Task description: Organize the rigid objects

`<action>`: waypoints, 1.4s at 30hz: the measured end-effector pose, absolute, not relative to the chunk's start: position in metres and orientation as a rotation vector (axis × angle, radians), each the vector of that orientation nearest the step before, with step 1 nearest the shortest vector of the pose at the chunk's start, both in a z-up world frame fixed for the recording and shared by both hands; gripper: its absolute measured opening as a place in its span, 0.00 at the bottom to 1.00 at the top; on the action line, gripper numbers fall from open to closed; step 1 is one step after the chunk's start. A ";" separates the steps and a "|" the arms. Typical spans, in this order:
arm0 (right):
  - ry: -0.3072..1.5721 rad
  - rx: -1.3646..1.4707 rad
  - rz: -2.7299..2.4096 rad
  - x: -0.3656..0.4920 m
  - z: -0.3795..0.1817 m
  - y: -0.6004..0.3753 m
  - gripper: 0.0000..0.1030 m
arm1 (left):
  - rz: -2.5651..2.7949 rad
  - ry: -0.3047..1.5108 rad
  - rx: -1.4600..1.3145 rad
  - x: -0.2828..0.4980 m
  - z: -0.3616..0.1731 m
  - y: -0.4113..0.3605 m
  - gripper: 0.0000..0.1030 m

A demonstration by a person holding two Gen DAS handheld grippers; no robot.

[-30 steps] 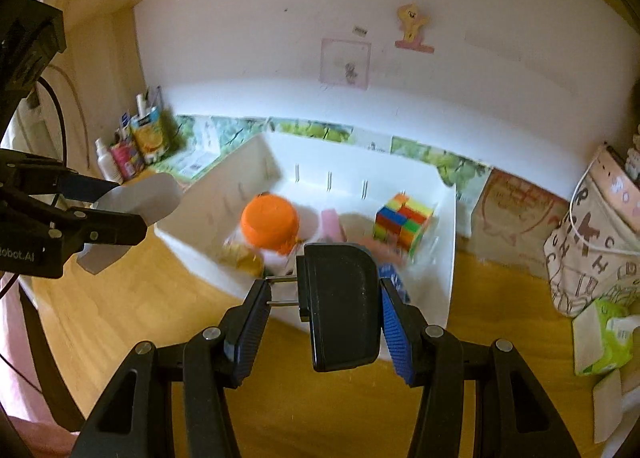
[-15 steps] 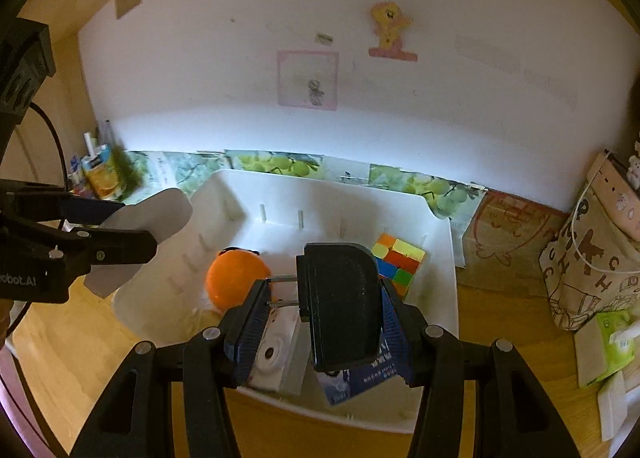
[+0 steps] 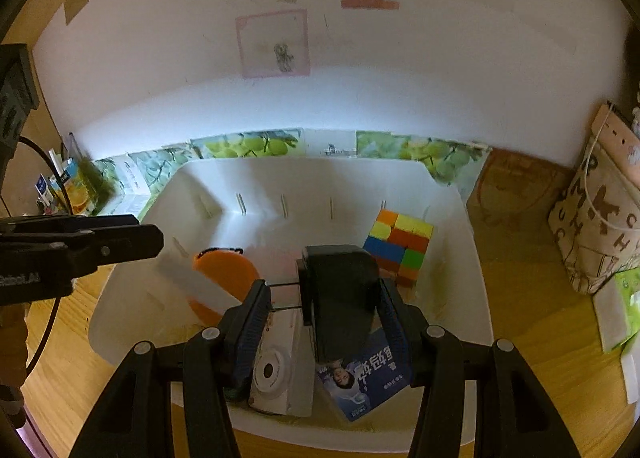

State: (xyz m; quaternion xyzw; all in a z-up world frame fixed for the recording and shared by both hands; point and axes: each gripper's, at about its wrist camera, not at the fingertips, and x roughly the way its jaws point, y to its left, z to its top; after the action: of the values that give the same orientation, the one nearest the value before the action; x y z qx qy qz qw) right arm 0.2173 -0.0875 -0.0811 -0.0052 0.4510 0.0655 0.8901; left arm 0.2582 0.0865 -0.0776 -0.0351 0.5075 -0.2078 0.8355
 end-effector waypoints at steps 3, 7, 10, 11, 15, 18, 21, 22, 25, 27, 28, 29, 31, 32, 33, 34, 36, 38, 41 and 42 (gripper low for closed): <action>0.933 0.012 0.145 0.217 -0.081 -0.089 0.59 | -0.440 1.073 -0.082 0.256 -0.077 0.085 0.47; 0.931 0.039 0.156 0.214 -0.074 -0.093 0.69 | -0.415 1.075 -0.101 0.251 -0.072 0.085 0.49; 0.948 0.062 0.178 0.208 -0.067 -0.097 0.72 | -0.375 1.082 -0.121 0.241 -0.063 0.086 0.51; 0.949 0.068 0.185 0.205 -0.064 -0.099 0.74 | -0.367 1.085 -0.127 0.237 -0.062 0.086 0.55; 0.923 0.075 0.190 0.185 -0.050 -0.106 0.79 | -0.335 1.080 -0.156 0.216 -0.055 0.089 0.62; 0.938 0.095 0.183 0.169 -0.045 -0.111 0.79 | -0.297 1.080 -0.159 0.197 -0.051 0.090 0.68; 0.969 0.136 0.183 0.151 -0.041 -0.116 0.79 | -0.287 1.084 -0.189 0.176 -0.047 0.092 0.73; 0.974 0.146 0.183 0.144 -0.039 -0.118 0.79 | -0.280 1.081 -0.199 0.165 -0.045 0.094 0.74; 1.002 0.154 0.180 0.124 -0.037 -0.117 0.81 | -0.254 1.081 -0.201 0.146 -0.041 0.095 0.74; 1.021 0.151 0.191 0.111 -0.034 -0.115 0.81 | -0.247 1.078 -0.215 0.130 -0.038 0.097 0.74; 1.030 0.151 0.197 0.106 -0.033 -0.113 0.82 | -0.243 1.078 -0.225 0.124 -0.036 0.098 0.74; 1.041 0.151 0.202 0.100 -0.031 -0.112 0.83 | -0.236 1.080 -0.237 0.117 -0.035 0.098 0.74; 1.059 0.158 0.200 0.088 -0.027 -0.110 0.91 | -0.219 1.088 -0.260 0.104 -0.033 0.100 0.75; 1.066 0.167 0.202 0.080 -0.025 -0.109 0.93 | -0.210 1.093 -0.269 0.098 -0.031 0.100 0.75; 1.069 0.173 0.203 0.074 -0.022 -0.108 1.00 | -0.205 1.093 -0.278 0.092 -0.030 0.100 0.75; 1.070 0.178 0.204 0.068 -0.020 -0.108 1.00 | -0.203 1.090 -0.280 0.087 -0.028 0.100 0.75; 1.068 0.175 0.203 0.055 -0.012 -0.106 1.00 | -0.200 1.074 -0.272 0.079 -0.023 0.098 0.75; 1.064 0.167 0.202 0.045 -0.006 -0.105 1.00 | -0.193 1.055 -0.251 0.072 -0.017 0.096 0.75; 1.064 0.152 0.195 0.031 0.005 -0.104 1.00 | -0.155 1.021 -0.242 0.062 -0.009 0.096 0.79; 1.062 0.153 0.195 0.028 0.007 -0.104 1.00 | -0.146 1.012 -0.241 0.060 -0.007 0.096 0.80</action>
State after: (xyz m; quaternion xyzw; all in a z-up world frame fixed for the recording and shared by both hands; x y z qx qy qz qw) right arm 0.0278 -0.1037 0.0069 0.0728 0.5050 0.0925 0.8551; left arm 0.0600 0.0960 -0.0068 -0.1150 0.4829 -0.0696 0.8653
